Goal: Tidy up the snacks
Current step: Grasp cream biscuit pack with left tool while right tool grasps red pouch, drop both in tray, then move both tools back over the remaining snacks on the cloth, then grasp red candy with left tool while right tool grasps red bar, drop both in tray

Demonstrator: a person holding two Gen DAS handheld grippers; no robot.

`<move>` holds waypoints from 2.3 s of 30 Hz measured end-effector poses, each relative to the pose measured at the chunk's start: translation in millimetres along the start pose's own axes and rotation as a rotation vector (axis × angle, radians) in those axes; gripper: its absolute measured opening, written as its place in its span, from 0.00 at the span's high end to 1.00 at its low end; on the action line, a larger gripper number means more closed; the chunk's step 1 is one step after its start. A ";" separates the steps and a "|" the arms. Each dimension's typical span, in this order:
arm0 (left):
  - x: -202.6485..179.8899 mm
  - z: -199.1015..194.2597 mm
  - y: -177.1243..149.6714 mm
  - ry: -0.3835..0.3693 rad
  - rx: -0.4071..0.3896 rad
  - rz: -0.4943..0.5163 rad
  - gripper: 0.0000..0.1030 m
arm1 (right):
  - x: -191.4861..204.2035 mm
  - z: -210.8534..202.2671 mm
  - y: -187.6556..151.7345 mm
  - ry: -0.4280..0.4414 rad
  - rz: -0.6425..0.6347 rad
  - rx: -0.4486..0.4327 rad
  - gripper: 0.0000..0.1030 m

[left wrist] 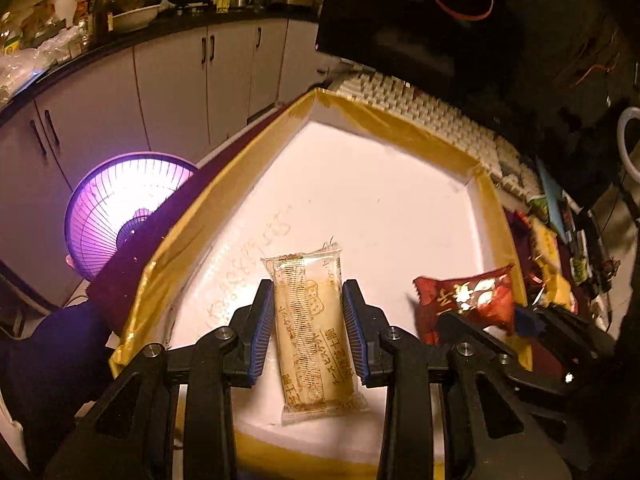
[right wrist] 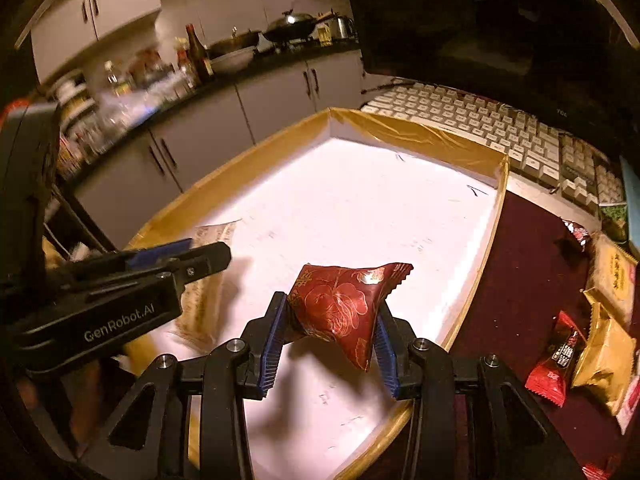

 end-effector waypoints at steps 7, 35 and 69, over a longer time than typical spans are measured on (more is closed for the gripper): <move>6.1 1.0 -0.5 -0.025 -0.003 -0.049 0.60 | 7.1 -6.6 -1.6 0.007 -0.011 -0.023 0.48; -221.9 -70.2 -106.7 -0.386 0.107 0.389 0.29 | -188.5 -174.3 -139.3 -0.149 0.525 -0.122 0.43; -278.3 -9.6 -130.2 -0.377 0.204 0.494 0.79 | -217.2 -161.5 -119.0 -0.241 0.501 -0.166 0.74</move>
Point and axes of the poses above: each gripper's, at about its wrist camera, not at the fingertips, and z roughly the way its jaws point, x to its left, y to its top, the point moved 7 cm from there along z, roughly the way its jaws point, and after that the axes turned 4 degrees about -z, right-handed, at the moved point
